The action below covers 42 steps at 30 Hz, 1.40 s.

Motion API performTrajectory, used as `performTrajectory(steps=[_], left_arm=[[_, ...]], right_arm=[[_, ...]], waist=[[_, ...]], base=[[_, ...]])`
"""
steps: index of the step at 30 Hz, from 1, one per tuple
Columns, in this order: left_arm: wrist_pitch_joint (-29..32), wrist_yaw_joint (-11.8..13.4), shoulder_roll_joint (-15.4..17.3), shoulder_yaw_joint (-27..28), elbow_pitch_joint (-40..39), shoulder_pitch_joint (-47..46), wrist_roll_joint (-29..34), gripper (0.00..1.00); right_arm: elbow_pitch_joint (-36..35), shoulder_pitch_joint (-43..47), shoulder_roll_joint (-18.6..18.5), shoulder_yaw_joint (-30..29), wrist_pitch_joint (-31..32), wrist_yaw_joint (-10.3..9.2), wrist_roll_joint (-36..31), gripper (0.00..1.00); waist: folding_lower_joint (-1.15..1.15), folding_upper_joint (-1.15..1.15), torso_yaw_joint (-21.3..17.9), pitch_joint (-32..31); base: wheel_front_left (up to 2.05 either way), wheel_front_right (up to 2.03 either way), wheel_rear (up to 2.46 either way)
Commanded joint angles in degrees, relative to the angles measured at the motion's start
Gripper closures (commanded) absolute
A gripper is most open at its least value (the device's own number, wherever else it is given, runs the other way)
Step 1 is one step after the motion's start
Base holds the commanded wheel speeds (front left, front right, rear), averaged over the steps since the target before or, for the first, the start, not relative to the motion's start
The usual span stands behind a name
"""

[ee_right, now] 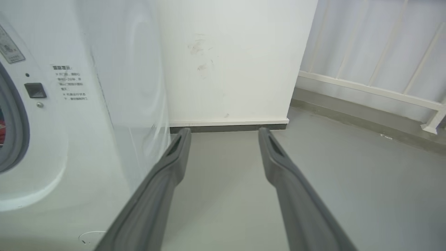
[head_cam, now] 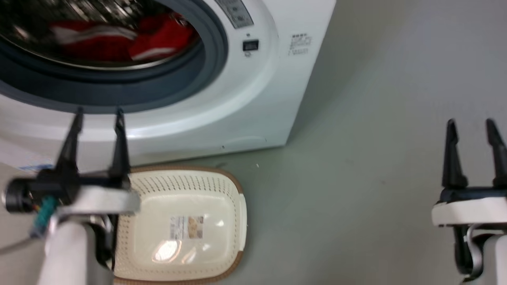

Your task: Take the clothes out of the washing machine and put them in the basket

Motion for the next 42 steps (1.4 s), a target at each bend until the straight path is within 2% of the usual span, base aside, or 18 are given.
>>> performTrajectory(steps=[1, 6, 9, 13, 16, 20, 23, 28, 35, 42], left_arm=[[-0.13, -0.44, 0.8, 0.62, 1.29, -2.9, -0.68, 0.0], [0.35, -1.43, 8.25, 1.43, 13.19, -17.09, -2.4, 0.0], [4.12, -1.67, 13.28, -0.12, 20.49, -27.48, -2.75, 0.0], [13.74, -1.74, 19.2, -2.32, 26.92, -40.57, -3.65, 0.0], [21.32, -1.78, 23.64, -6.76, 31.14, -50.05, -6.24, 0.0], [34.28, -1.8, 28.03, -12.67, 35.69, -61.48, -12.26, 0.0], [40.38, -1.73, 32.27, -15.86, 37.49, -68.37, -13.79, 0.0], [46.02, -1.78, 38.27, -20.3, 40.17, -74.09, -12.76, 0.0], [55.33, -1.75, 44.3, -27.23, 40.44, -80.49, -13.75, 0.0], [61.5, -1.75, 46.69, -32.14, 40.99, -84.54, -17.18, 0.0]], right_arm=[[-0.24, -1.4, 0.02, -0.56, -0.12, -0.05, 0.63, 0.0], [-0.78, -3.66, 0.07, -0.93, -0.12, -0.05, 2.19, 0.0], [-1.45, -3.86, 0.03, -0.38, -0.12, -0.06, 2.57, 0.0], [-2.12, -4.97, 0.03, 0.42, -0.12, -0.05, 3.91, 0.0], [-2.36, -5.26, 0.05, 0.99, -0.12, -0.06, 5.45, 0.0], [-3.03, -6.26, 0.06, 3.08, -0.12, -0.06, 7.15, 0.0], [-3.52, -6.24, 0.03, 5.64, -0.12, -0.06, 8.59, 0.0], [-6.56, -4.28, 0.07, 10.64, -0.13, -0.05, 10.79, 0.0], [-10.59, -2.17, 0.07, 12.96, -0.12, -0.06, 13.18, 0.0], [-12.63, -0.64, 0.05, 12.13, -0.12, -0.06, 12.97, 0.0]], waist=[[-0.01, 0.0, -2.73, 5.89], [-0.01, 0.0, -4.56, 12.94], [-0.01, 0.0, -5.7, 16.15], [-0.01, 0.0, -7.55, 20.9], [-0.01, 0.0, -8.9, 23.89], [-0.01, 0.0, -10.76, 27.79], [-0.01, 0.0, -13.1, 29.61], [-0.01, 0.0, -16.93, 31.4], [-0.01, 0.0, -19.93, 34.51], [-0.01, 0.0, -19.98, 35.94]], base=[[0.0, 0.0, 0.0], [0.0, 0.0, 0.0], [0.0, 0.0, 0.0], [0.0, 0.0, 0.0], [0.0, 0.0, 0.0], [0.0, 0.0, 0.0], [0.0, 0.0, 0.0], [0.0, 0.0, 0.0], [0.0, 0.0, 0.0], [0.0, 0.0, 0.0]])
